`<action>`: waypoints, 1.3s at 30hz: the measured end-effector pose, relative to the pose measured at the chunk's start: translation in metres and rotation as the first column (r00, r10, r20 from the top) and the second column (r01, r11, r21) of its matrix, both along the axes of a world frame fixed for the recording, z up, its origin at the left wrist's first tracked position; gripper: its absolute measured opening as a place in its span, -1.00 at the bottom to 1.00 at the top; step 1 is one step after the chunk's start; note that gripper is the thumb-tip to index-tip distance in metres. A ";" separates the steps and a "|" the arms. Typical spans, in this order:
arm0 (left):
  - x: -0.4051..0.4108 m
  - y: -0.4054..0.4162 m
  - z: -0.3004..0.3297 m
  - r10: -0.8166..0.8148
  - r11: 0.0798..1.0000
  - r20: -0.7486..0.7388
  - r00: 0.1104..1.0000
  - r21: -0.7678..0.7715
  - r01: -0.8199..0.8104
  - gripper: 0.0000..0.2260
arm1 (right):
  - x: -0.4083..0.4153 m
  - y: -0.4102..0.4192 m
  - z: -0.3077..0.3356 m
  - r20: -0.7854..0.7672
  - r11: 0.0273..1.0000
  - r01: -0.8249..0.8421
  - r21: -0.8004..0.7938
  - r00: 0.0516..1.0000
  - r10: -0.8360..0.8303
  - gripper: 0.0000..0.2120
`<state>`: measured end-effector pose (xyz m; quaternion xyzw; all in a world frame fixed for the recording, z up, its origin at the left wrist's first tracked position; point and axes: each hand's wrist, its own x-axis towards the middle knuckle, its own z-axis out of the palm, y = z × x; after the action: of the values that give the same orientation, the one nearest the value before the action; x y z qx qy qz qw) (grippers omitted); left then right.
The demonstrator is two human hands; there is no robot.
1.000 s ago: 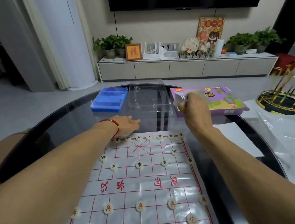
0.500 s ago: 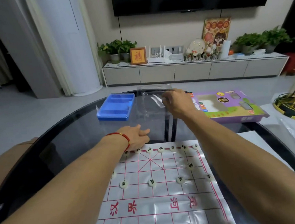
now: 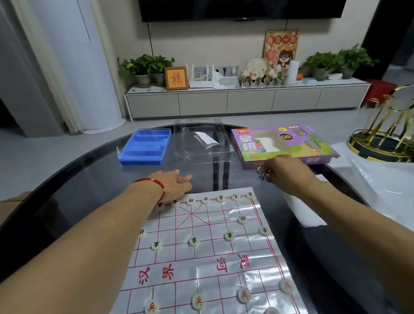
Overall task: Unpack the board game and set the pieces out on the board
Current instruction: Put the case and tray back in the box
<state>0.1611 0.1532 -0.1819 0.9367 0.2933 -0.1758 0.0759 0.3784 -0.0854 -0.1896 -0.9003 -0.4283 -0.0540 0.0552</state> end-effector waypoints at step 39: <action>-0.008 -0.011 0.009 0.020 0.999 0.058 0.998 -0.029 -0.018 -0.49 | -0.007 0.056 0.044 -0.076 0.988 0.054 0.146 0.996 -0.044 -0.88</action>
<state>0.1529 0.1423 -0.1728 0.9373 0.2975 -0.1520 0.0992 0.3710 -0.0293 -0.1457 -0.9054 -0.3985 -0.0544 0.1360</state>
